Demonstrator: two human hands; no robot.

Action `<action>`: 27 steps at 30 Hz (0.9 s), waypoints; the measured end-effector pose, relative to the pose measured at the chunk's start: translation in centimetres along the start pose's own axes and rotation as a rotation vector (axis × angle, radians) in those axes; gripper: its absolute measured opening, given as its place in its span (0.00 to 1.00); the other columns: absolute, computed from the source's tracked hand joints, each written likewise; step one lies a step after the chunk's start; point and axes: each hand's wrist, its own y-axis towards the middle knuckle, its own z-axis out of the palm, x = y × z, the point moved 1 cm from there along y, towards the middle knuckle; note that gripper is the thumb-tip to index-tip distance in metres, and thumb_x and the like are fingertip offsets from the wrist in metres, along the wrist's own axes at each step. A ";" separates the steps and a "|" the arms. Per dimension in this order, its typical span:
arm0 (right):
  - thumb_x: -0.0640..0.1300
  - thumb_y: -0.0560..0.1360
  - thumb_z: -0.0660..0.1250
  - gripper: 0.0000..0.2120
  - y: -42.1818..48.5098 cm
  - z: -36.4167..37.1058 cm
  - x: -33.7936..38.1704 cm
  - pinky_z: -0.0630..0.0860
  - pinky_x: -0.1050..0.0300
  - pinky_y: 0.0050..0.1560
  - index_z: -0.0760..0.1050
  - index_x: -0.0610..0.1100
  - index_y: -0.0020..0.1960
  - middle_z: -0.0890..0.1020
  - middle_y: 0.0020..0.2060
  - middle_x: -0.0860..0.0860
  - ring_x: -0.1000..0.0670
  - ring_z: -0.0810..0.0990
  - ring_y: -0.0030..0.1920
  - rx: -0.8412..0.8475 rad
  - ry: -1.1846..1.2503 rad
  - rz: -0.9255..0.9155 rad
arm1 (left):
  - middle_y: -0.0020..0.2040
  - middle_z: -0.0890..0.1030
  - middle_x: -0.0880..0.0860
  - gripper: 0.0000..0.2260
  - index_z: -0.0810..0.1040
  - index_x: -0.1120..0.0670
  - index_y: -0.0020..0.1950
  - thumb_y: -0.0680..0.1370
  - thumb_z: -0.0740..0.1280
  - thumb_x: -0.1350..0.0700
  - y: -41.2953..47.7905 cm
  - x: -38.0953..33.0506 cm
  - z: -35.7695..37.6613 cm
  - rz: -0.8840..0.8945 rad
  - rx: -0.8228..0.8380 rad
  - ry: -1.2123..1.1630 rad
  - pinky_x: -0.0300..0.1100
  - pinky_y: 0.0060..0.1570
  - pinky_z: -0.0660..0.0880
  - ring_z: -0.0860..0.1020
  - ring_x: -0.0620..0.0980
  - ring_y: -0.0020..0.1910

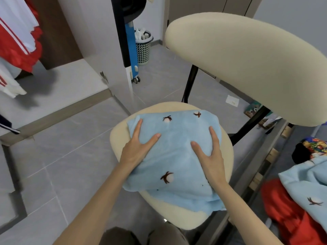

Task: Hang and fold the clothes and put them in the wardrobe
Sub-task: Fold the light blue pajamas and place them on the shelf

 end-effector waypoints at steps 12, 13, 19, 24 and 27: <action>0.70 0.60 0.73 0.54 1.2 -0.1 4.1 0.65 0.51 0.65 0.40 0.69 0.73 0.59 0.69 0.67 0.56 0.64 0.64 0.063 -0.039 0.188 | 0.77 0.56 0.41 0.47 0.37 0.26 0.71 0.65 0.68 0.27 -0.9 -2.3 -3.2 0.000 0.118 -0.070 0.53 0.68 0.65 0.64 0.52 0.73; 0.72 0.57 0.74 0.57 1.4 -0.1 3.7 0.64 0.52 0.65 0.40 0.68 0.73 0.58 0.68 0.66 0.56 0.62 0.65 0.074 -0.022 0.231 | 0.77 0.56 0.41 0.48 0.35 0.25 0.70 0.64 0.68 0.27 -1.0 -2.2 -3.0 0.001 0.103 -0.069 0.53 0.67 0.66 0.64 0.52 0.73; 0.78 0.52 0.70 0.50 1.9 0.7 0.4 0.67 0.56 0.60 0.50 0.68 0.67 0.68 0.56 0.70 0.61 0.71 0.56 0.109 0.001 0.354 | 0.67 0.63 0.37 0.50 0.36 0.22 0.68 0.59 0.70 0.25 -0.7 -0.6 -1.3 -0.018 -0.015 -0.152 0.51 0.57 0.70 0.72 0.54 0.65; 0.73 0.61 0.72 0.39 1.7 1.3 0.3 0.66 0.71 0.47 0.54 0.69 0.63 0.71 0.49 0.79 0.76 0.72 0.49 0.107 0.091 0.333 | 0.64 0.62 0.34 0.49 0.36 0.21 0.67 0.58 0.68 0.23 0.4 -0.2 -0.9 -0.035 -0.012 -0.115 0.46 0.50 0.67 0.75 0.56 0.60; 0.68 0.63 0.74 0.34 1.2 1.4 2.0 0.70 0.69 0.46 0.57 0.72 0.62 0.73 0.50 0.78 0.74 0.74 0.50 0.107 0.150 0.339 | 0.62 0.65 0.39 0.48 0.37 0.20 0.66 0.58 0.68 0.24 0.5 -0.8 -1.6 -0.079 0.008 -0.134 0.47 0.51 0.66 0.75 0.58 0.61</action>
